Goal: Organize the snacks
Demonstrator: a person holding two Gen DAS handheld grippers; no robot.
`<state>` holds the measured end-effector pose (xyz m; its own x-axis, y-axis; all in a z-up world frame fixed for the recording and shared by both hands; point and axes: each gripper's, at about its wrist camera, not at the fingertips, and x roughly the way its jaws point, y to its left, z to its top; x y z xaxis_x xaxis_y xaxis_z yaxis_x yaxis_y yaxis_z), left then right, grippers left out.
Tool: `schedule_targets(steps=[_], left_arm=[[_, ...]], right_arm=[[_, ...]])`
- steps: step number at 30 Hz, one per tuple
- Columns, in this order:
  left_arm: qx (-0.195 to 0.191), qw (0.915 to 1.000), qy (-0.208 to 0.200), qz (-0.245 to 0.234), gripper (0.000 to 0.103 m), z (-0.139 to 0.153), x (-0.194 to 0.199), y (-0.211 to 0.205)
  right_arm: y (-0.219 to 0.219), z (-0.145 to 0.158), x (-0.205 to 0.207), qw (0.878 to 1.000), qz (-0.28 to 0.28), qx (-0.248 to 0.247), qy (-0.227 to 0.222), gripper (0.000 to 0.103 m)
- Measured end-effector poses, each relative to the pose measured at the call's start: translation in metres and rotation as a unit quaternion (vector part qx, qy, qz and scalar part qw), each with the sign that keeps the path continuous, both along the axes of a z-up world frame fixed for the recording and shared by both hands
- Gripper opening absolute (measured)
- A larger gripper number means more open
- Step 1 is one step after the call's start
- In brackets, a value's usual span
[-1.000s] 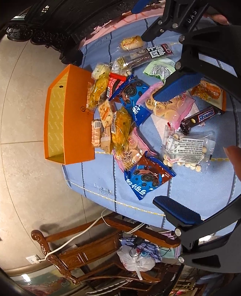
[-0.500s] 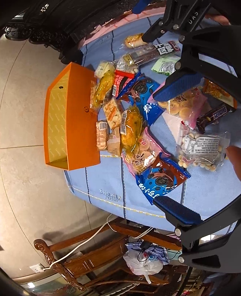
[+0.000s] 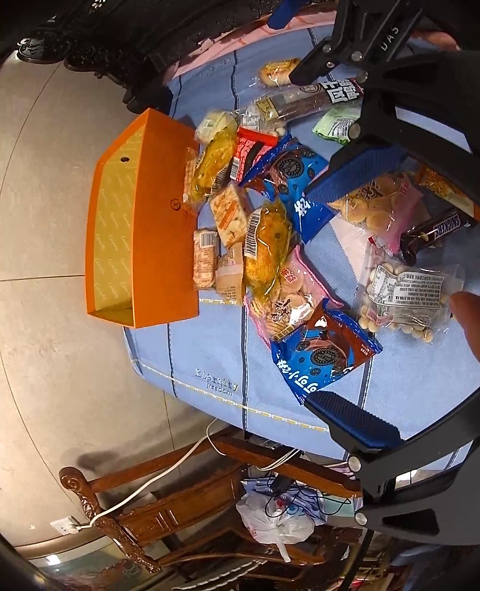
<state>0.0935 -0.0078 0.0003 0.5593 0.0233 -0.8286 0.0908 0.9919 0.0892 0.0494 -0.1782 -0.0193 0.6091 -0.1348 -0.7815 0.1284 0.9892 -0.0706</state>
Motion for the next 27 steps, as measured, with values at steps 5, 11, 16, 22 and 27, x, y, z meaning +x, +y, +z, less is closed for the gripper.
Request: schedule_targets(steps=[5,11,16,22,27], left_arm=[[-0.003,1.0000,0.000,0.002,0.099,0.0018,-0.0004,0.0005],[-0.004,1.0000,0.001,0.002,0.099,0.0018,-0.0025,-0.0005],[-0.003,1.0000,0.002,0.000,0.099,0.0008,-0.0040,-0.0023],[-0.003,1.0000,0.002,-0.001,0.099,0.0001,-0.0049,-0.0032],[-0.006,1.0000,0.004,0.002,0.099,-0.0056,-0.0049,-0.0044]], right_arm=[[0.0016,0.0020,-0.0004,1.000,0.004,0.001,-0.002,0.100],[0.0025,0.0036,-0.0017,1.000,0.006,0.000,-0.003,0.100],[0.0017,0.0036,-0.0033,1.000,0.006,0.002,-0.002,0.100],[-0.0003,0.0020,-0.0052,1.000,0.005,0.004,-0.001,0.100],[-0.0028,-0.0040,-0.0050,1.000,0.004,0.005,0.003,0.100]])
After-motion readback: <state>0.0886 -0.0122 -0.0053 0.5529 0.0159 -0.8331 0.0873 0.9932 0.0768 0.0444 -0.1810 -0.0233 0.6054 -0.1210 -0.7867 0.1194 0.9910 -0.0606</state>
